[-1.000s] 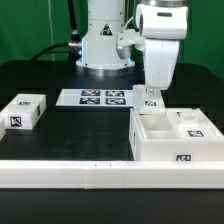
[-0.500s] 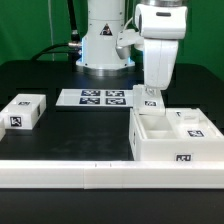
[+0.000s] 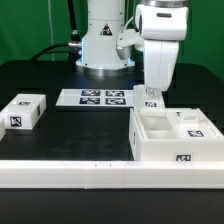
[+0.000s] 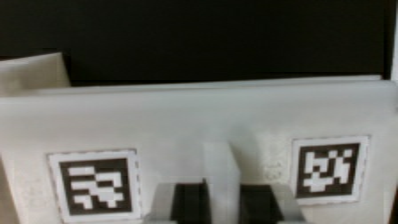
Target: Assemble cabinet
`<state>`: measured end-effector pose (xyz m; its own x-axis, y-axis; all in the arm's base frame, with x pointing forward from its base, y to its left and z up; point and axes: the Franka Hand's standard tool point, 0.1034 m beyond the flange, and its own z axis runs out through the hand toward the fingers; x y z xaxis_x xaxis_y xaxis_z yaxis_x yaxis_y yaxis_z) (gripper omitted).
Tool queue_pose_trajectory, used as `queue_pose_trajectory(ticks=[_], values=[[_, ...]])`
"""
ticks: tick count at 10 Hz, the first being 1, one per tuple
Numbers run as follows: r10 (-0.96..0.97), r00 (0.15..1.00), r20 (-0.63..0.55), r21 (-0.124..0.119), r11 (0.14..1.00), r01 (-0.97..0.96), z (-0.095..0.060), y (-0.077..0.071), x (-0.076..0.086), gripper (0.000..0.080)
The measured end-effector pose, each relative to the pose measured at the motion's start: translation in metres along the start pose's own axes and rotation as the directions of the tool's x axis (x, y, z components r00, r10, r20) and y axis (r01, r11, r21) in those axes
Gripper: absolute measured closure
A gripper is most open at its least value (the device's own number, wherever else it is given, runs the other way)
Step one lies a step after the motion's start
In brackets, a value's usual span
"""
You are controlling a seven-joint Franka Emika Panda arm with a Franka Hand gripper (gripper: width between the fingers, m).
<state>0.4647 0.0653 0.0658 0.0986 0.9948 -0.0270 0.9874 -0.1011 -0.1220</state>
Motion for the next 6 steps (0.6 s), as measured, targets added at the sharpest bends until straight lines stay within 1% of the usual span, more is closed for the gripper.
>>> queue_pose_trajectory(ticks=[2, 4, 6], values=[[-0.009, 1.000, -0.002, -0.003, 1.000, 0.009, -0.0003, 0.0031, -0.0002, 0.0731], [-0.035, 0.999, -0.002, -0.003, 0.999, 0.035, -0.0003, 0.0040, -0.0036, 0.0731], [-0.032, 0.999, -0.002, -0.003, 0.999, 0.032, -0.0002, 0.0038, -0.0035, 0.0731]])
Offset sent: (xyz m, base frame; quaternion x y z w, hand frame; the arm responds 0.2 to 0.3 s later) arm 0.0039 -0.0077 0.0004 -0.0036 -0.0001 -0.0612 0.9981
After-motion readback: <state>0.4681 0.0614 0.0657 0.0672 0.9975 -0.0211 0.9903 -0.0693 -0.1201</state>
